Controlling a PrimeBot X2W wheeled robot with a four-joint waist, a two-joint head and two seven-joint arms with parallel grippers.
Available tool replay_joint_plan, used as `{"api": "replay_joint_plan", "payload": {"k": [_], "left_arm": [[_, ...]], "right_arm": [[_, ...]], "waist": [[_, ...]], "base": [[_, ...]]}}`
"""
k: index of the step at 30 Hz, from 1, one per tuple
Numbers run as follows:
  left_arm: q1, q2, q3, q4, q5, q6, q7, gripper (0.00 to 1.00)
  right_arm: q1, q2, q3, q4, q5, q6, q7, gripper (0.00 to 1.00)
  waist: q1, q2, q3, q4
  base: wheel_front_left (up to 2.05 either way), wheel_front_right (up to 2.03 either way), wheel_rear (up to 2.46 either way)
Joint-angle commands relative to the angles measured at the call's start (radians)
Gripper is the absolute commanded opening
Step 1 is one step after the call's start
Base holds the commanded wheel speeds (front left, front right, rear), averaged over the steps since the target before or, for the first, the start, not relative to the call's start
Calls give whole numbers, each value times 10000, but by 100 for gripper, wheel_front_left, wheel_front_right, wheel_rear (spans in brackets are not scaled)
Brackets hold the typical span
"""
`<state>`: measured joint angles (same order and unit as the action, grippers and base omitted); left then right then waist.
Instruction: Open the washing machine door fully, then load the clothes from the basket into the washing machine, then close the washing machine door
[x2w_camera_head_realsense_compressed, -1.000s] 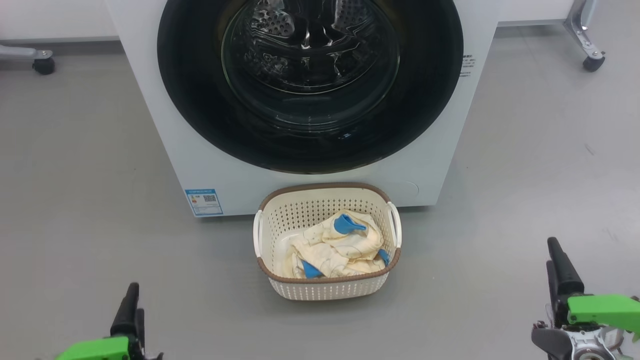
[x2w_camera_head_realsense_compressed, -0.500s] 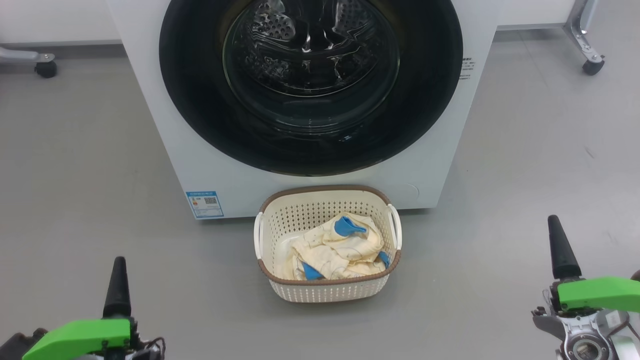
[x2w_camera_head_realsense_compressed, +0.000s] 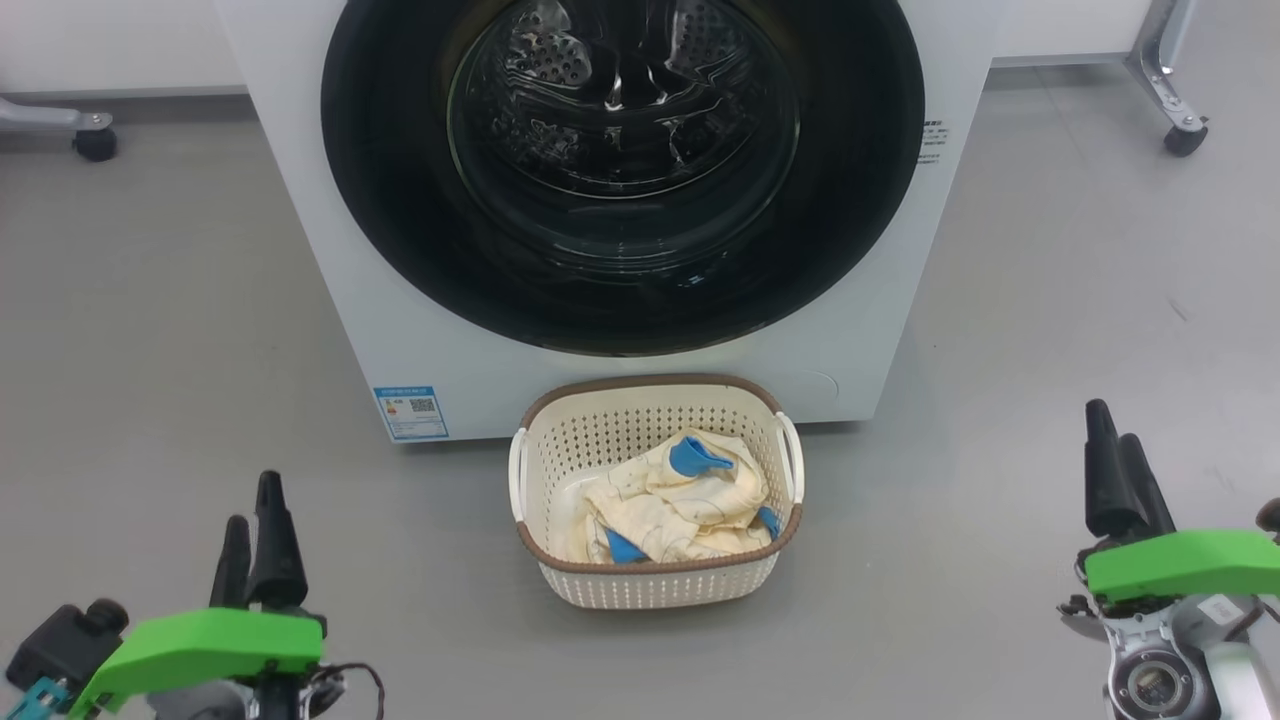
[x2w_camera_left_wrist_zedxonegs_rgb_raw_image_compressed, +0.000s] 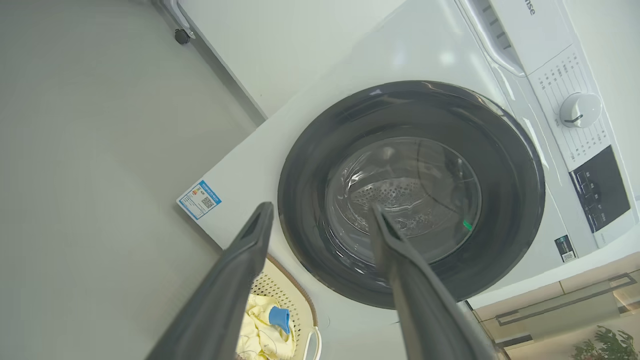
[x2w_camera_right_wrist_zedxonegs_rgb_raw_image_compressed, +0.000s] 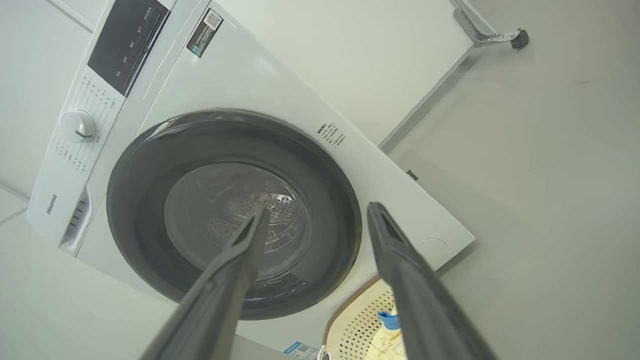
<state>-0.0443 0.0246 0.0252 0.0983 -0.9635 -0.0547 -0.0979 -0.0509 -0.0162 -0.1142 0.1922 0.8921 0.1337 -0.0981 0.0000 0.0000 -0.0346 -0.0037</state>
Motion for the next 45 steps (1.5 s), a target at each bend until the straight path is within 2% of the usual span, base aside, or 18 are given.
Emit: {"api": "replay_joint_plan", "payload": {"k": [1,25,32,45], "left_arm": [[-557,177,116,-471,390,10,-156,100],[-544,214,-1203,-895,5313,-145,-861,100],[-577,227,-1514,-519,7079,92,-1095,100],[-725,246,-1926,335,8435,-71,-1448,100]], "right_arm": [[-650,-230,186,-468,-354,-18,-148,100],[-698,-282,872,-563,-4529,-24,-856,100],[-758,-300,1016,-541,-5820,-26,-1091,100],[-825,-326,1087,7,-7325,-29,-1424,100]], "waist": [[0,0,-5,5],[0,0,-194,-23],[0,0,-155,-63],[0,0,-287,-89]], "base": [[0,0,0],[0,0,0],[0,0,0],[0,0,0]]}}
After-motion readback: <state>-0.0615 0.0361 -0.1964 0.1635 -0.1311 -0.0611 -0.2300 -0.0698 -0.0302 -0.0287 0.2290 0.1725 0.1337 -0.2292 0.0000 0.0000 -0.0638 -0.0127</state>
